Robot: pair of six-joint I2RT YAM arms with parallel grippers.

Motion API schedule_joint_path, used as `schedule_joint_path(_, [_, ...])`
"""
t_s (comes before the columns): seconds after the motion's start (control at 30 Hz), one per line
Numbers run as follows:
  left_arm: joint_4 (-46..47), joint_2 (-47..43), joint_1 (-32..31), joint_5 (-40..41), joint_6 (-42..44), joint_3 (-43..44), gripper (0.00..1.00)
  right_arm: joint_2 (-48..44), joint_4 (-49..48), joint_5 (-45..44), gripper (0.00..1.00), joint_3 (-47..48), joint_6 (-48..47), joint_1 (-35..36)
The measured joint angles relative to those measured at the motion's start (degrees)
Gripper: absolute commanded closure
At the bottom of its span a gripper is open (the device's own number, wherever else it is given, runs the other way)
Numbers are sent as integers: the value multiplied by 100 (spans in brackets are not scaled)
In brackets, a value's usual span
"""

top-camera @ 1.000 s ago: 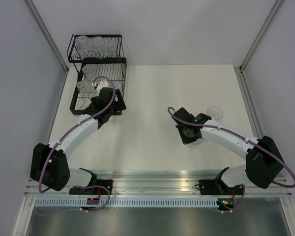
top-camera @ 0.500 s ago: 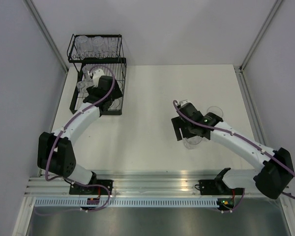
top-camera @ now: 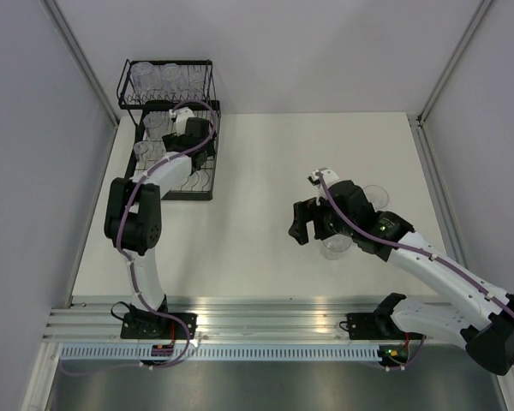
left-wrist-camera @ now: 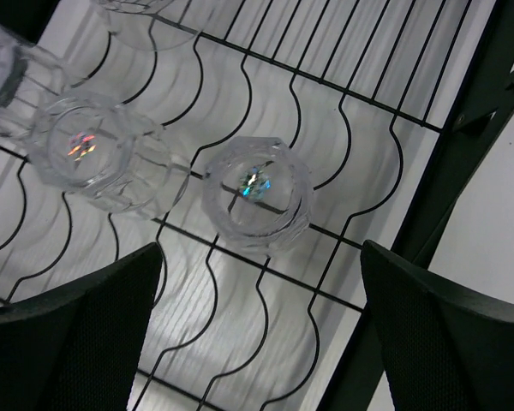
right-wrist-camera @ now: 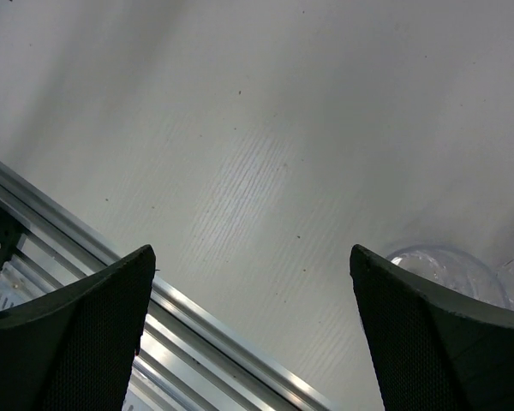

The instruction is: Unload the cups from the dish rack

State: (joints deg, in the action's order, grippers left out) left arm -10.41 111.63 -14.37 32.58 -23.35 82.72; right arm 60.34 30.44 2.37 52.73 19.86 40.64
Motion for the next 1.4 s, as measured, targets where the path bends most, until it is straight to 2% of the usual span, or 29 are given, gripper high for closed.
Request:
schedule_joint_path(0.17, [162,678,26,-28,232,439,0,48,-4,79,2,-129,-22,0])
schedule_joint_path(0.6, [33,1303,68,-20,494,1567,0,433,-46,114,2,-127,-107,0])
schedule_joint_path(0.83, [-55,1344,68,-20,516,1676,3,544,-120,138,2,-127,-109,0])
schedule_joint_path(0.93, [-55,1333,68,-22,516,1655,7,573,-144,157,2,-127,-109,0])
schedule_joint_path(1.07, [-52,1276,68,-68,529,1563,21,579,-184,190,2,-127,-109,0])
schedule_joint_path(1.1, [-52,1257,70,-87,538,1534,28,579,-197,192,2,-127,-109,0])
schedule_joint_path(1.17, [-52,1211,76,-129,546,1467,36,577,-236,192,2,-127,-109,0])
schedule_joint_path(1.2, [-55,1180,81,-153,553,1414,44,575,-251,195,2,-127,-109,0])
schedule_joint_path(1.37, [-24,1005,118,-238,573,1115,68,492,-264,195,3,-129,-109,0])
schedule_joint_path(1.4, [-22,962,127,-275,573,1043,77,457,-262,195,3,-129,-109,0])
